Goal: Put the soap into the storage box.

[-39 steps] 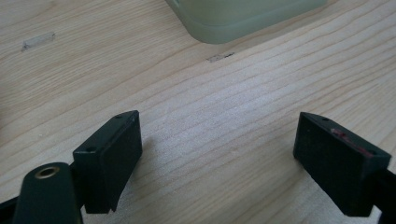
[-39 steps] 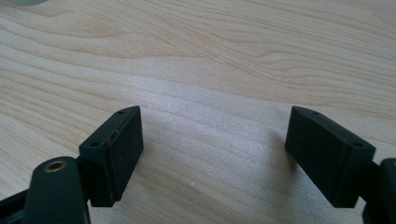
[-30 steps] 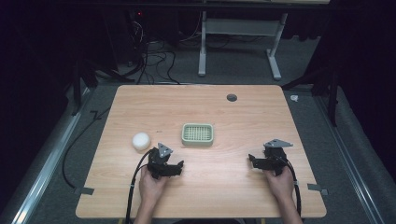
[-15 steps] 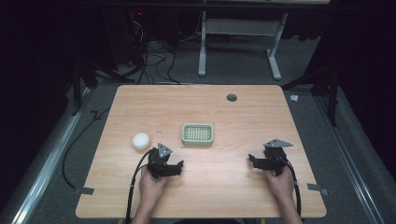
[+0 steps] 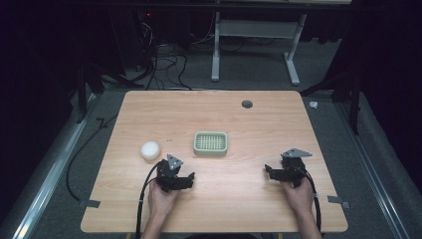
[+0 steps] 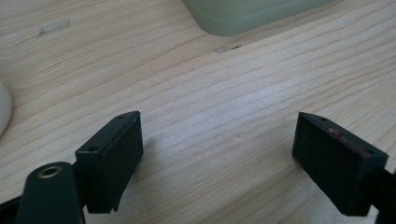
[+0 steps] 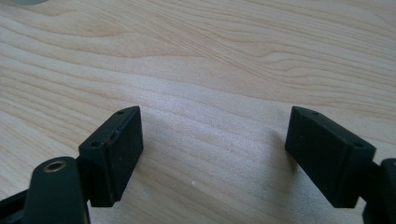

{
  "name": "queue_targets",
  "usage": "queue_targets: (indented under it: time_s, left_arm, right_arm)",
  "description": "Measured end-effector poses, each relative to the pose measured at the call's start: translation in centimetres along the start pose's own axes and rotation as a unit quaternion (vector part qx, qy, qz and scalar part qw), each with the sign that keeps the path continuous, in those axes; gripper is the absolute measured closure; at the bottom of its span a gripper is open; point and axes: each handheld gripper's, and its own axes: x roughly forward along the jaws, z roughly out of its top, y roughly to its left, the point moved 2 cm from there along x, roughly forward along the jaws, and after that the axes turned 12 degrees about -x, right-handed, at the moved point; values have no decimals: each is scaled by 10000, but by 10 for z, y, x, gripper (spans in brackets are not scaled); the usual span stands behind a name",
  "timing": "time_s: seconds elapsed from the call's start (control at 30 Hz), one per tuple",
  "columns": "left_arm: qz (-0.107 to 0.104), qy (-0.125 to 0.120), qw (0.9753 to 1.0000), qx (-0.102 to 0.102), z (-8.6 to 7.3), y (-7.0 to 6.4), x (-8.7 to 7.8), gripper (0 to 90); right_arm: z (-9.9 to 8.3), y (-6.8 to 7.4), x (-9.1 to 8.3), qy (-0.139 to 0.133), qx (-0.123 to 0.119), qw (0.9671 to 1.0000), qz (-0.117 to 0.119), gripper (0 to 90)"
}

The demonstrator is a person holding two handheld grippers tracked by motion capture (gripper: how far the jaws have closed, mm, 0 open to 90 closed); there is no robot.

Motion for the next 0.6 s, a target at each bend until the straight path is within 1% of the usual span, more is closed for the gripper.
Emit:
queue_targets:
  time_s: [0.03, 0.07, 0.1, 0.13, 0.17, 0.3, 0.37, 0.43, 0.5, 0.6]
  left_arm:
    - [-13, -75, 9999, -75, 2, 3, -5, 169]
    - [-13, -75, 9999, -75, 2, 3, -5, 171]
    - [-36, -192, 9997, -158, 4, 5, -11, 173]
    - [-36, -192, 9997, -158, 4, 5, -11, 177]
    - [-45, -257, 9994, -221, 5, 8, -16, 177]
    - [-16, -301, 9992, -275, 5, 12, -22, 178]
    - [30, -323, 9988, -356, 5, 18, -26, 177]
    - [36, -325, 9987, -384, 5, 20, -28, 176]
    - [137, -361, 9983, -443, 5, 25, -32, 169]
    - [171, -373, 9980, -477, 4, 28, -34, 162]
  right_arm:
    - [0, 0, 0, 0, -4, 10000, -3, 199]
    - [0, 0, 0, 0, -4, 10000, -3, 199]
    - [0, 0, 0, 4, 6, 10000, 5, 199]
    - [0, 0, 0, 4, 6, 10000, 5, 199]
    - [0, 0, 0, 0, -2, 10000, 4, 199]
    - [0, 0, 0, 3, 8, 10000, 9, 199]
    - [0, 0, 0, 4, 8, 10000, 9, 199]
    - [0, 0, 0, 0, -1, 10000, 6, 199]
    - [0, 0, 0, 0, -1, 10000, 7, 199]
    - [0, 0, 0, -1, -2, 10000, 7, 199]
